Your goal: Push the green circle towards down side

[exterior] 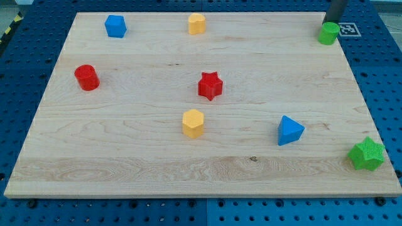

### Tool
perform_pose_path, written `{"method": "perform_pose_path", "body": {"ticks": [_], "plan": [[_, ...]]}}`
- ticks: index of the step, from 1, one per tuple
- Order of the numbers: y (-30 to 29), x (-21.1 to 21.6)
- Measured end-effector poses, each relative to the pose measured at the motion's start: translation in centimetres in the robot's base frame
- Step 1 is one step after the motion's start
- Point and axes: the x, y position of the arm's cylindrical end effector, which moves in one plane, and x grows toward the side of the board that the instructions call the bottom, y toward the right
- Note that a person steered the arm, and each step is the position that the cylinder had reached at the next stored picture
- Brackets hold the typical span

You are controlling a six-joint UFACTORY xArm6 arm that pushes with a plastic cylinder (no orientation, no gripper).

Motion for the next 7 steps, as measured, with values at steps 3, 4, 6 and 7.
{"method": "perform_pose_path", "body": {"ticks": [3,4,6,7], "plan": [[-0.9,1.7],[-0.9,2.8],[-0.9,3.9],[-0.9,4.3]]}}
